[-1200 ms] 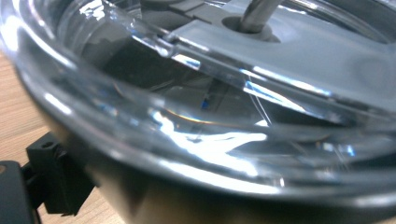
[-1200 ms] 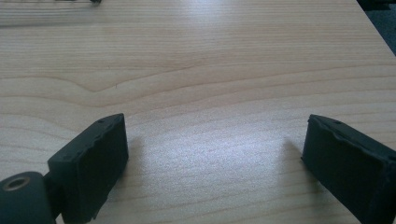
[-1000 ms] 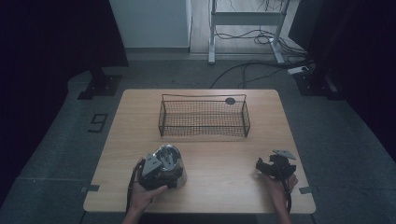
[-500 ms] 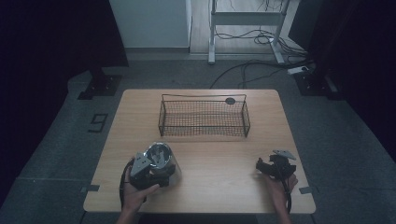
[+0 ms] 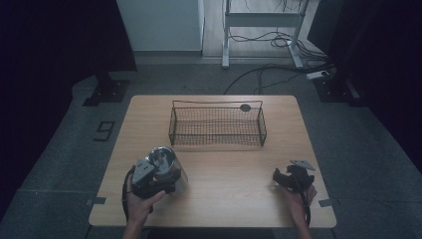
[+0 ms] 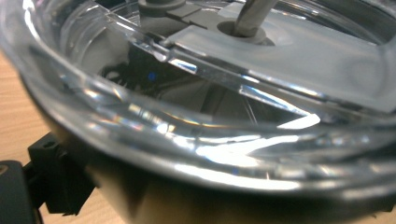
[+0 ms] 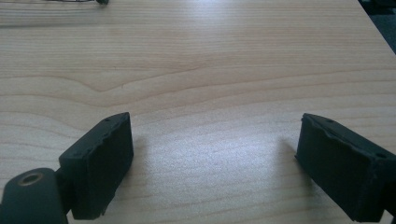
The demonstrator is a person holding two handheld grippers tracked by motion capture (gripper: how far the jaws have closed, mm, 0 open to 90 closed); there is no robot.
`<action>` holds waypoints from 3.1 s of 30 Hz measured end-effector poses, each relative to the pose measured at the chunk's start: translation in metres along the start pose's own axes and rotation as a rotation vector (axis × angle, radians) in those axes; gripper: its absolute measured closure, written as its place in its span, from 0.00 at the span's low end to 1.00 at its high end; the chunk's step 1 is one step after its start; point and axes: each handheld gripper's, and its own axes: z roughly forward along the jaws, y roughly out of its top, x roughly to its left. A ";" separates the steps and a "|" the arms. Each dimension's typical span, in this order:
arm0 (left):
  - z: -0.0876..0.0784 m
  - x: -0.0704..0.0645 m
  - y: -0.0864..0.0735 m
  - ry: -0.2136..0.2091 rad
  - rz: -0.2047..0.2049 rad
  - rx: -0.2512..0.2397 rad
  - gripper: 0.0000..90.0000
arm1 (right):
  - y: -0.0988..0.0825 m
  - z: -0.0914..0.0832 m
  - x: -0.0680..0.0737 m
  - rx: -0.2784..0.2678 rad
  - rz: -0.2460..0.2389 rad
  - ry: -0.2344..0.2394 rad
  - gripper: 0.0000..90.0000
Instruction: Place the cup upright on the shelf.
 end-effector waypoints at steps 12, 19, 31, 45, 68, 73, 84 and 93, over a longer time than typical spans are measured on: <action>-0.005 0.003 0.027 -0.002 0.014 -0.019 0.04 | 0.000 -0.001 0.001 0.001 -0.002 -0.004 0.12; -0.006 0.009 0.033 0.010 -0.006 -0.027 0.04 | -0.001 -0.001 0.000 0.001 0.007 -0.003 0.12; 0.002 0.008 0.047 0.031 -0.002 -0.012 0.04 | -0.001 -0.001 0.000 0.001 0.006 0.001 0.12; 0.012 0.008 0.064 0.039 0.024 -0.010 0.04 | -0.001 -0.001 0.000 0.001 0.006 0.001 0.12; 0.038 0.008 0.081 0.036 0.019 0.011 0.04 | 0.000 -0.001 0.000 -0.001 0.003 0.001 0.13; 0.043 0.008 0.086 0.041 0.018 0.014 0.04 | 0.000 -0.001 0.000 -0.001 0.002 0.001 0.13; 0.051 0.009 0.095 0.043 0.016 0.014 0.04 | 0.000 -0.001 0.000 -0.001 0.000 0.001 0.13; 0.057 0.010 0.101 0.049 0.019 0.010 0.04 | 0.000 0.000 0.000 -0.002 -0.001 0.001 0.13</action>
